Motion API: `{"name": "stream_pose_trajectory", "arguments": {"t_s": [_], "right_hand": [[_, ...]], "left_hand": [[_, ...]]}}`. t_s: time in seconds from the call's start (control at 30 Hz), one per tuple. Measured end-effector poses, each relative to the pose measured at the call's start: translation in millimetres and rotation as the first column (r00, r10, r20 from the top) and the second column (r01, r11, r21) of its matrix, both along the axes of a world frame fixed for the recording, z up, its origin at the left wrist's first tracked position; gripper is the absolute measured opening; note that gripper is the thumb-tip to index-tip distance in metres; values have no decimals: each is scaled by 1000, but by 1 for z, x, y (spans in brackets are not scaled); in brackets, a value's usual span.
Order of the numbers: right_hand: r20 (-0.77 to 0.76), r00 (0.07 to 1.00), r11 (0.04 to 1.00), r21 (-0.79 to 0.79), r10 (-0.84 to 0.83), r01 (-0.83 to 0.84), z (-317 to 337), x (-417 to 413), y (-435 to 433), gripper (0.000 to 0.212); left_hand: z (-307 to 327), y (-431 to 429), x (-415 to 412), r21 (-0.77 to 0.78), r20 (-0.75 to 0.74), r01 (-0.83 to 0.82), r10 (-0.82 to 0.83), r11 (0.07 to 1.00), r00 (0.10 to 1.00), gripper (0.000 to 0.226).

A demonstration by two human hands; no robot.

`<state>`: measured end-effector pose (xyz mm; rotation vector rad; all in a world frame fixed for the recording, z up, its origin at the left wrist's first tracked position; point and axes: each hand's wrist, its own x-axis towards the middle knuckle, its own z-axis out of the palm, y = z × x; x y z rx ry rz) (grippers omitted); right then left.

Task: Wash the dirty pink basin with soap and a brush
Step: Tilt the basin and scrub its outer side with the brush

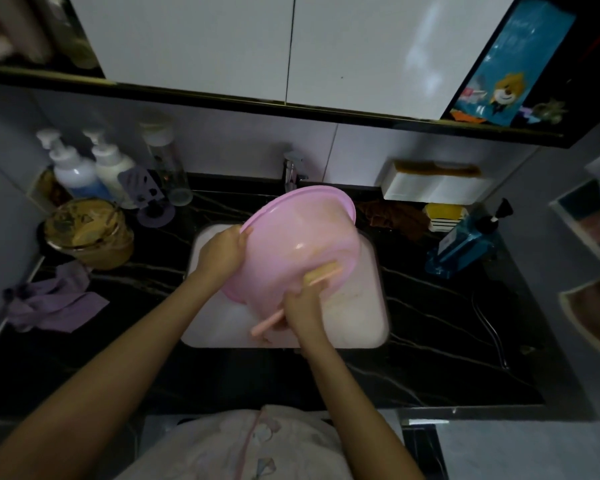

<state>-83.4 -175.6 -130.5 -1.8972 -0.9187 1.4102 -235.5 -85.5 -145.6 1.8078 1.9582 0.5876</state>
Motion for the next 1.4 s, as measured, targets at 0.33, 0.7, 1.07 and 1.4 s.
{"name": "stream_pose_trajectory", "arguments": {"t_s": [0.33, 0.7, 1.07, 1.4], "right_hand": [[-480, 817, 916, -377, -318, 136, -39, 33, -20, 31], [-511, 721, 867, -105, -467, 487, -11, 103, -18, 31], [-350, 852, 862, 189, -388, 470, 31, 143, -59, 20], [-51, 996, 952, 296, -67, 79, 19, 120, -56, 36]], "left_hand": [[3, 5, -4, -80, 149, 60, -47, 995, 988, 43], [21, -49, 4, -194, 311, 496, -426, 846, 849, 29], [55, -101, 13, 170, -387, 862, -772, 478, 505, 14], [-25, -90, 14, -149, -575, 884, -766, 444, 287, 39]]}}
